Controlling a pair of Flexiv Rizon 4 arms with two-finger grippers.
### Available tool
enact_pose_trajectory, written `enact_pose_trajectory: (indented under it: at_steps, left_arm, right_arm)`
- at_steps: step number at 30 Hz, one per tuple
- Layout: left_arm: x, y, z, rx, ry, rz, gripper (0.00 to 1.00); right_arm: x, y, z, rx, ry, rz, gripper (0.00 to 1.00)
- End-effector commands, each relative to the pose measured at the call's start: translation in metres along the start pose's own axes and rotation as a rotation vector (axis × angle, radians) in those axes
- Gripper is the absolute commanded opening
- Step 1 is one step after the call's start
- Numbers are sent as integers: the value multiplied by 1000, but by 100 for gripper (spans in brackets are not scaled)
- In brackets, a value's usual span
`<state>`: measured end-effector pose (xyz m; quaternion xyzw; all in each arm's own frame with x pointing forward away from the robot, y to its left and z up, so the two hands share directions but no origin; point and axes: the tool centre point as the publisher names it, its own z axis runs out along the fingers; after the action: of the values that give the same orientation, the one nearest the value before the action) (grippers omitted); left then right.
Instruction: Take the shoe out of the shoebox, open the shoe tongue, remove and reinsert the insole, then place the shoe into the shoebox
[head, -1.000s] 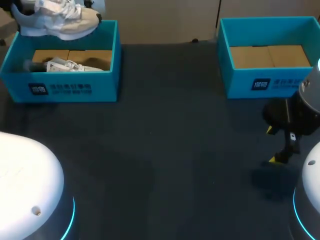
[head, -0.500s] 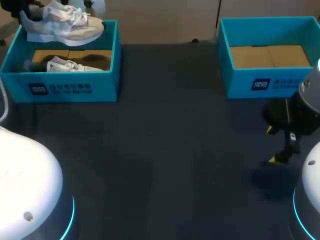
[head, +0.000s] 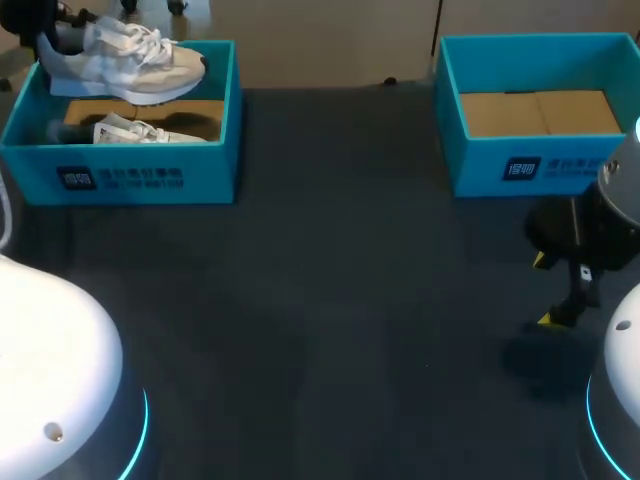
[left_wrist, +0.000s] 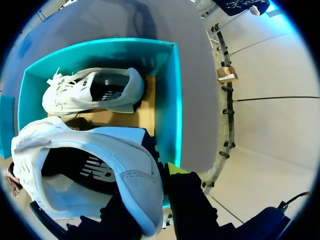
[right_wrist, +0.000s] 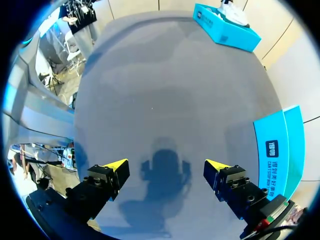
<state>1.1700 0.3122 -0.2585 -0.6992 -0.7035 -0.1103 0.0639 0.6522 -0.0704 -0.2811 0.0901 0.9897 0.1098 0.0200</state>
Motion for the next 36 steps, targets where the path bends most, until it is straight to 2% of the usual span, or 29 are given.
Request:
enact_pose_trajectory:
  at_steps: [1, 17, 26, 36]
  left_arm:
    - [2, -5, -2, -9, -5, 6, 0]
    - [-5, -6, 11, 4, 11, 3, 0]
    - [-7, 8, 17, 8, 10, -28, 0]
    - [-10, 14, 25, 9, 7, -41, 0]
  right_arm:
    - [1, 0, 1, 1, -2, 0, 100]
    - [1, 0, 1, 1, -2, 0, 100]
    - [1, 0, 1, 1, -2, 0, 100]
    - [1, 0, 1, 1, -2, 0, 100]
